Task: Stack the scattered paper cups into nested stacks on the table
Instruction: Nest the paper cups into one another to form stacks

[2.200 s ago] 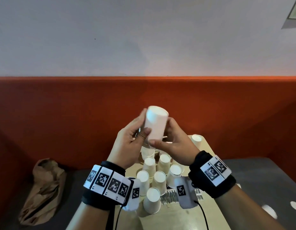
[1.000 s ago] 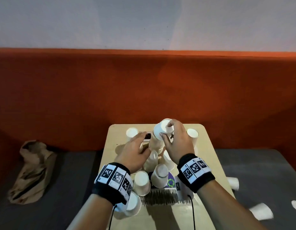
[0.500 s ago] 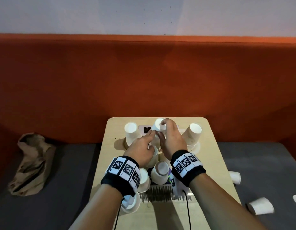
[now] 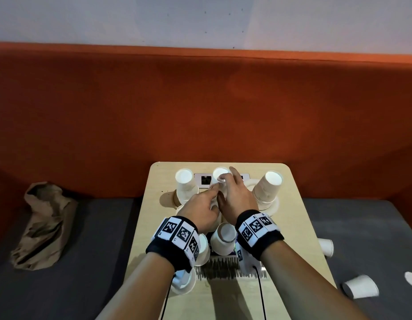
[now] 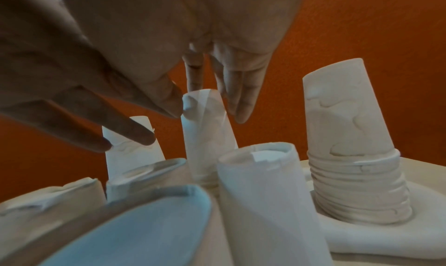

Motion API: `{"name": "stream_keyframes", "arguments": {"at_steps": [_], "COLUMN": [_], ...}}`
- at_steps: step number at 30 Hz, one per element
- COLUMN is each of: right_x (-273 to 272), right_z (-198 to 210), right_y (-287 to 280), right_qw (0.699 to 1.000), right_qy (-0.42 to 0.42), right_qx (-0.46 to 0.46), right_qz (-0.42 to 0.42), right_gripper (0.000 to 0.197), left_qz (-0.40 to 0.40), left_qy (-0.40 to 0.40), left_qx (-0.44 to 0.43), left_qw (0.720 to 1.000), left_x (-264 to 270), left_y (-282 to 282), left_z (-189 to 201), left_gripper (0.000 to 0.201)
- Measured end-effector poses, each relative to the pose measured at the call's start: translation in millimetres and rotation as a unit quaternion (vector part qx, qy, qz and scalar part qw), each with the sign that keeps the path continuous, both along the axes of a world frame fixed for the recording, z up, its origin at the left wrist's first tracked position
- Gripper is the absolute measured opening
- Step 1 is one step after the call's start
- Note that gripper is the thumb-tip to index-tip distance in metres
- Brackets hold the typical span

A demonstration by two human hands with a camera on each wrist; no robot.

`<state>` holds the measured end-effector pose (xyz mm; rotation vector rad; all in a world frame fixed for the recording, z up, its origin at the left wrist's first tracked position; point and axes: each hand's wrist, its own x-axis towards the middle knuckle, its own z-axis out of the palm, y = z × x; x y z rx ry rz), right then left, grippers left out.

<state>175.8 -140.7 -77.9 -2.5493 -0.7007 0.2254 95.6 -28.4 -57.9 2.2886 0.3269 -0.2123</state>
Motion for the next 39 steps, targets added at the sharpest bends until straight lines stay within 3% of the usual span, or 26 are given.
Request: {"name": "stream_keyframes", "arguments": {"at_steps": [9,19,27,36,39], "right_x": [-12,-76,-122,-154,-160], "right_z": [20,60,44,22,18], "right_y": [-5,5,16,8,0], "right_qw": [0.999,0.991,0.980,0.967,0.961], "right_qy": [-0.032,-0.070,-0.023,0.038,0.056], "right_qx": [-0.006,0.062,-0.069,-0.155,-0.173], "right_qz": [0.012,0.093,0.187,0.196,0.210], "right_gripper": [0.049,0.041,0.045,0.042,0.051], "left_qz": [-0.003,0.021,0.048,0.058,0.068], "left_qy": [-0.028,-0.124,-0.061,-0.065,-0.073], "left_qx": [-0.002,0.019,0.038,0.013,-0.002], "left_qw": [1.000,0.992,0.996,0.996,0.995], "left_x": [-10,-69,-118,-148,-148], "left_y": [1,23,50,56,55], "left_z": [15,36,6,-29,-31], "left_gripper": [0.060,0.048,0.044,0.044,0.044]}}
